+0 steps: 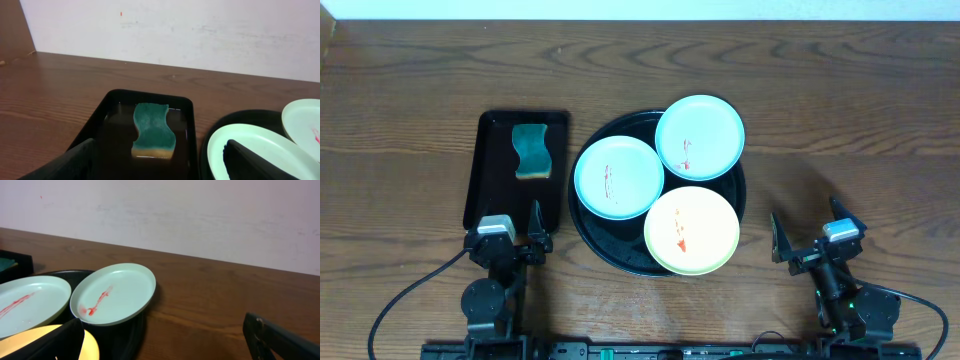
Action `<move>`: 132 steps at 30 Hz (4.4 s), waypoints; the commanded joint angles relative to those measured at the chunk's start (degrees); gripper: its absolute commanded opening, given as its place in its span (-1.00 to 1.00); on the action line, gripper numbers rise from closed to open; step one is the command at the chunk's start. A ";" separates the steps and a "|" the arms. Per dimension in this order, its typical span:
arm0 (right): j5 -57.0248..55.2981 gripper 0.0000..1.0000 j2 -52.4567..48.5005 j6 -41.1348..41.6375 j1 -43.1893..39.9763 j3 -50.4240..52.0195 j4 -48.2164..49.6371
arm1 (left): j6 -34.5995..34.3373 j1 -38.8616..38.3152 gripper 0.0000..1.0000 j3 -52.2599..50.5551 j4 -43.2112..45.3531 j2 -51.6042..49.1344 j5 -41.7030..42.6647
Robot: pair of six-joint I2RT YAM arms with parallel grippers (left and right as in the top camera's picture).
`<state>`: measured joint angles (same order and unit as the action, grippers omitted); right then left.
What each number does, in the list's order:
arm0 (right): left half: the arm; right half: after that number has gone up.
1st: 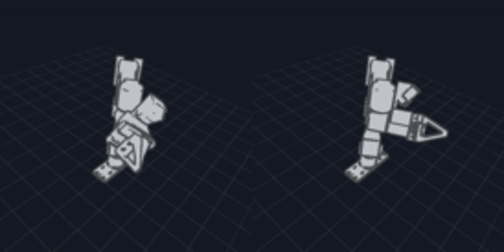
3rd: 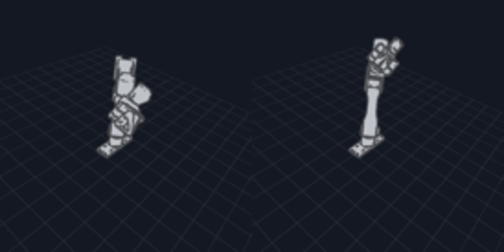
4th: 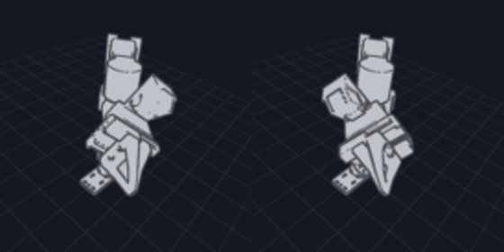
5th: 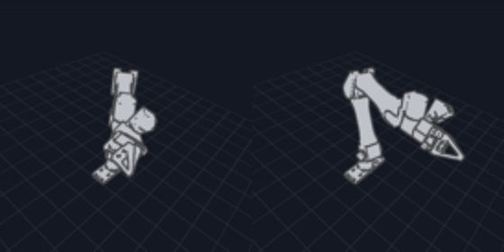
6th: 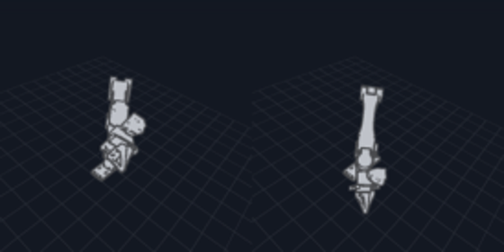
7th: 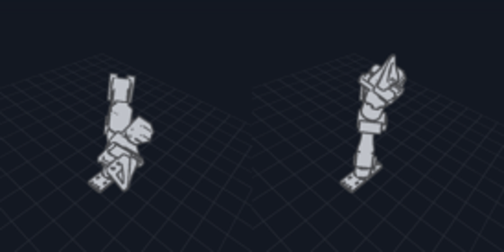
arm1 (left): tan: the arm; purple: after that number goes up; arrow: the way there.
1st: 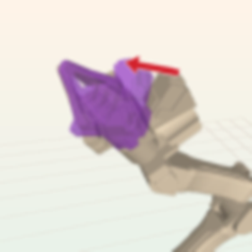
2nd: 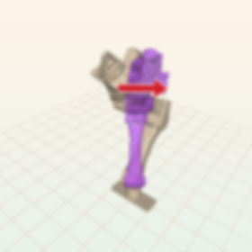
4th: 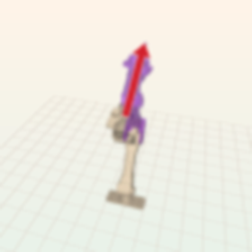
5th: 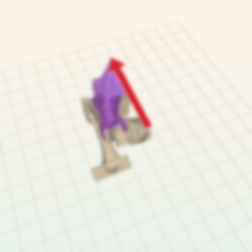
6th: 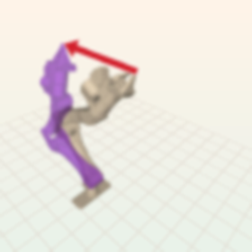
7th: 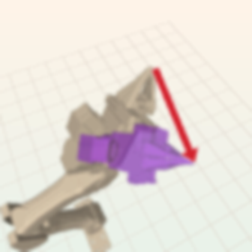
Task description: Clean dirty plates on tray and stack at the side
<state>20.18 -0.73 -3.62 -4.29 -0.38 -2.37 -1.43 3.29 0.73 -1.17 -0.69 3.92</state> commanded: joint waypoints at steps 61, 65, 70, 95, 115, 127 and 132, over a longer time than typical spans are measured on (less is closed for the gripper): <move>8.39 0.98 0.09 4.44 0.37 -0.72 18.67 | -2.97 0.28 0.61 4.74 -2.71 -0.13 10.19; 8.00 0.98 -0.02 4.37 0.31 -3.65 19.47 | -3.54 0.28 0.61 9.57 -3.34 -3.41 11.69; 7.04 0.98 -3.91 1.33 0.20 -9.18 19.37 | -3.58 0.28 0.61 18.12 -4.35 -12.37 12.17; 20.00 0.98 -63.80 -1.86 0.22 -58.51 -7.50 | 1.84 0.28 0.61 74.07 -42.80 -67.45 17.84; 20.85 0.99 -71.28 -5.99 0.22 -72.78 -28.65 | 1.60 0.28 0.61 84.85 -53.75 -72.19 18.12; 11.37 0.98 -79.76 8.07 7.93 -73.90 -28.26 | 1.62 0.28 0.61 84.85 -48.57 -72.65 17.42; 4.87 0.99 -88.32 10.69 15.63 -80.17 -31.58 | 1.62 0.28 0.61 84.85 -47.60 -74.73 17.40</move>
<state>30.85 -85.06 3.01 7.01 -75.79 -32.51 -0.14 3.29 84.27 -48.95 -73.43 21.91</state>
